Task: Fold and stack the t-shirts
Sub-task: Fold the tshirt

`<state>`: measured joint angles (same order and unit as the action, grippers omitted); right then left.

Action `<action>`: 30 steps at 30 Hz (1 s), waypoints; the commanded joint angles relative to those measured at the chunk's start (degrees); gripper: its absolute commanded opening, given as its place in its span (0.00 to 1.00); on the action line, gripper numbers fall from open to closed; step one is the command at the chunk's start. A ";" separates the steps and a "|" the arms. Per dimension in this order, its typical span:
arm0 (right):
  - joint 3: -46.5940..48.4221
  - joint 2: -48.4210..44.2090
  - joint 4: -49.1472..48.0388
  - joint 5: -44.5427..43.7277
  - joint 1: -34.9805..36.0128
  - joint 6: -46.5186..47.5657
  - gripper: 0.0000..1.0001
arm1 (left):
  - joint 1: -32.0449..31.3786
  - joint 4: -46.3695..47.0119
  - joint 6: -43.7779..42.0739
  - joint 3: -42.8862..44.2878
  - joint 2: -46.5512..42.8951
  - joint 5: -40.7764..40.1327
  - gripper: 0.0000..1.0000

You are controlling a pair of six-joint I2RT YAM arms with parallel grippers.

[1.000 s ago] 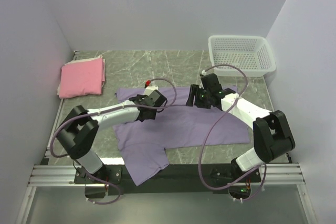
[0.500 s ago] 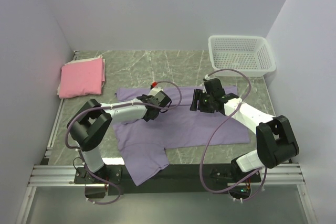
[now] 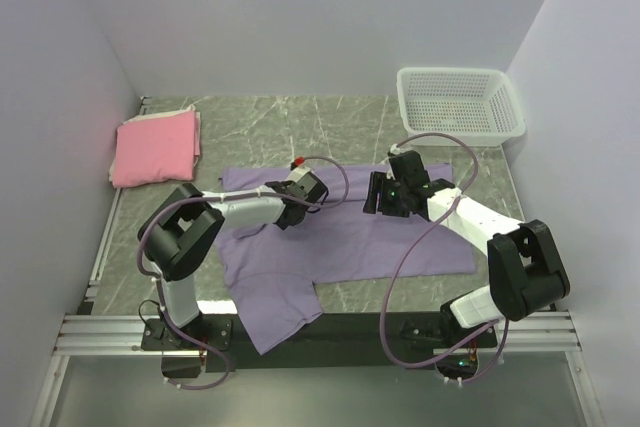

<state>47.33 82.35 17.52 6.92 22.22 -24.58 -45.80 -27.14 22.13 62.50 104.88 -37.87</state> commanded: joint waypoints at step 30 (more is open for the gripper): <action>-0.13 -0.70 -0.99 1.96 -1.04 2.61 0.67 | 17.06 4.45 14.91 1.70 -13.28 21.07 0.41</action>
<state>47.29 83.11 17.58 8.40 21.54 -22.81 -28.38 -23.22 24.40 68.51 99.11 -20.64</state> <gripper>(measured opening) 0.671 0.391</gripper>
